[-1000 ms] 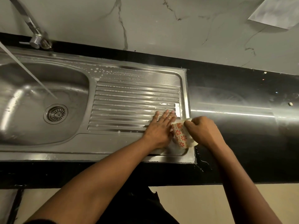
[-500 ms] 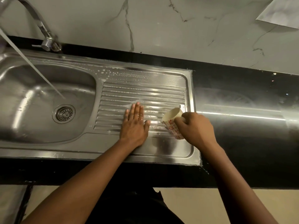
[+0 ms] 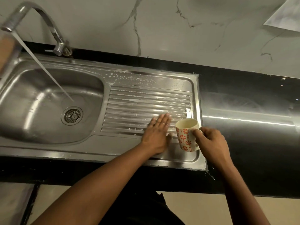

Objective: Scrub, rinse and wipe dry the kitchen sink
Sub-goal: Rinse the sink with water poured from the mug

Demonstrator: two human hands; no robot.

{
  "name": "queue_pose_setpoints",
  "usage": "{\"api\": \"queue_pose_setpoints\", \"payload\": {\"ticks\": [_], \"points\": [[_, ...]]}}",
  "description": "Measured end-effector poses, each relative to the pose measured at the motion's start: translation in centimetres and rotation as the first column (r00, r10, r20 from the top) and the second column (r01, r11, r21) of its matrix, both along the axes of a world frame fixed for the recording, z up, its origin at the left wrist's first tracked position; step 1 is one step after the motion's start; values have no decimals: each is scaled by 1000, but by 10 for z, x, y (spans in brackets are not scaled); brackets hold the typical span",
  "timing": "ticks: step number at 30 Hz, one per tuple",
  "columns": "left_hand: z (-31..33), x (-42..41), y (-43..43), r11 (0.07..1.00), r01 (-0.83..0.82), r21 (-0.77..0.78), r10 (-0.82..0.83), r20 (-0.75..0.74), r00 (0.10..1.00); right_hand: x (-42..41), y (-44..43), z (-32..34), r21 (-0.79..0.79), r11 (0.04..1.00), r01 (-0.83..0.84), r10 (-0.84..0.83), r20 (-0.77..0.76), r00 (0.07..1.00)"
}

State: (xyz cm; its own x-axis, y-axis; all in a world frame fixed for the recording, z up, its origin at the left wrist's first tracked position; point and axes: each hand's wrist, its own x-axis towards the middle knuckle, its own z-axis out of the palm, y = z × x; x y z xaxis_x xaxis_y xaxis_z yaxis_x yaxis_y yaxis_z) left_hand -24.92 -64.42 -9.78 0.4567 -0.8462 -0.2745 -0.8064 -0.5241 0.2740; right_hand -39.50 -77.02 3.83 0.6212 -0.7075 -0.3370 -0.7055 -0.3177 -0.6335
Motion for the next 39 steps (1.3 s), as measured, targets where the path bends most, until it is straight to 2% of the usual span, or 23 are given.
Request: {"api": "queue_pose_setpoints", "payload": {"ticks": [7,12,14,18,22,28,31,35,39], "points": [[-5,50,101,936,-352,-11,352,72,933,9,10,-6,60,998,-8,6,34,999],[-2,62,120,886,-460,54,455,85,886,14,18,-9,56,998,-41,39,24,999],[2,54,107,898,-434,66,434,27,901,15,20,-9,60,997,-43,42,23,999],[3,28,69,981,-196,2,196,-9,981,18,28,-3,40,998,-49,48,32,998],[3,29,66,991,-136,12,136,-2,991,22,37,0,39,999,-36,34,47,998],[-3,104,138,931,-364,13,364,31,931,37,59,3,25,999,-25,23,47,999],[-4,133,176,887,-460,45,462,-56,885,54,77,6,31,998,-58,56,66,996],[-6,148,217,896,-437,83,444,-112,889,92,107,6,79,990,-121,112,104,988],[-2,164,250,873,-485,53,485,-208,849,138,139,6,157,973,-170,142,178,974]]}}
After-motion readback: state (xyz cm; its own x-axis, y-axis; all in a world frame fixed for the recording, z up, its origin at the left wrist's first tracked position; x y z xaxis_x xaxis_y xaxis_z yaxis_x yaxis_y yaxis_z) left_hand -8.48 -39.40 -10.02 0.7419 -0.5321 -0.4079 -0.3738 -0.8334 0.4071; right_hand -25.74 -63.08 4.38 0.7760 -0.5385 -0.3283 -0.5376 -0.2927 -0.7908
